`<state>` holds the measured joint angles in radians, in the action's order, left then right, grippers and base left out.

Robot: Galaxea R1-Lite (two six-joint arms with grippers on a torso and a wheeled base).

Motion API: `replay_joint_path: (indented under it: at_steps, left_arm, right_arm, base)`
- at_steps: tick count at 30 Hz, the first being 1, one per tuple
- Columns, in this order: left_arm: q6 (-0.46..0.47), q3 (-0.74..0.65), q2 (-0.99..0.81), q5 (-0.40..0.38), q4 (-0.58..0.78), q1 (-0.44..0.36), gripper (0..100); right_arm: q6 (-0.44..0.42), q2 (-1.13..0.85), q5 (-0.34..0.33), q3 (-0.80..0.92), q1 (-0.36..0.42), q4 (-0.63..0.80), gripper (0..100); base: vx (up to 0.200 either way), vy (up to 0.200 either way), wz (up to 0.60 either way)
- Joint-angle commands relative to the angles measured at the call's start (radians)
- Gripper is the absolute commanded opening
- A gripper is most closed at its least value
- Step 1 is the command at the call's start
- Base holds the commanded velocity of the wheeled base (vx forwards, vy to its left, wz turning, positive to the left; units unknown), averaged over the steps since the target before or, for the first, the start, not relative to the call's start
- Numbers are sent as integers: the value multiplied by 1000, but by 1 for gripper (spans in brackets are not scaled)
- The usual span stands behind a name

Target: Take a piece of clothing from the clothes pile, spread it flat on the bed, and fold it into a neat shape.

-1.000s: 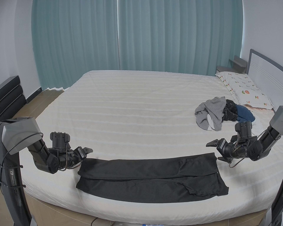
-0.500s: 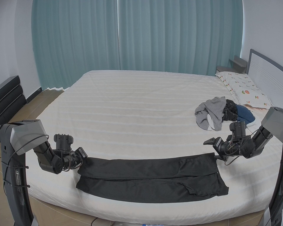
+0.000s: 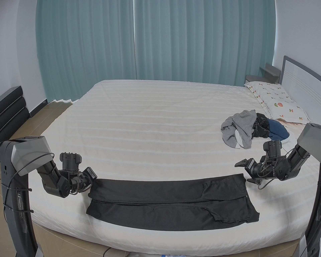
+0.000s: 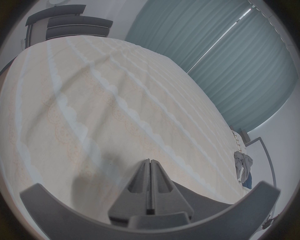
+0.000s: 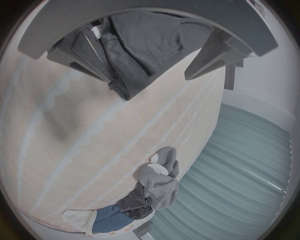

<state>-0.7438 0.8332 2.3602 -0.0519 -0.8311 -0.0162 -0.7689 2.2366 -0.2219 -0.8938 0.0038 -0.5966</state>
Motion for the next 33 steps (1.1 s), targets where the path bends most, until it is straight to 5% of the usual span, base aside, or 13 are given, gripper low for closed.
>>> replay_joint_path:
  at_steps: [1, 5, 6, 32, 33]
  left_arm:
    - [0, 0, 5, 0, 0, -1, 0]
    - [0, 0, 5, 0, 0, -1, 0]
    - [0, 0, 5, 0, 0, -1, 0]
    - [-5, 0, -1, -3, 0, -2, 0]
    - [-5, 0, -2, -3, 0, -4, 100]
  right_arm:
    - [2, 41, -1, -7, 5, -28, 100]
    - [2, 71, -1, -7, 8, -72, 100]
    - [2, 83, -1, -8, 10, -83, 0]
    - [2, 75, 3, -19, -33, -84, 0]
    - [0, 71, 3, -19, -33, -84, 100]
  base:
    - [0, 0, 0]
    - [0, 0, 0]
    - [0, 0, 0]
    - [0, 0, 0]
    - [0, 0, 0]
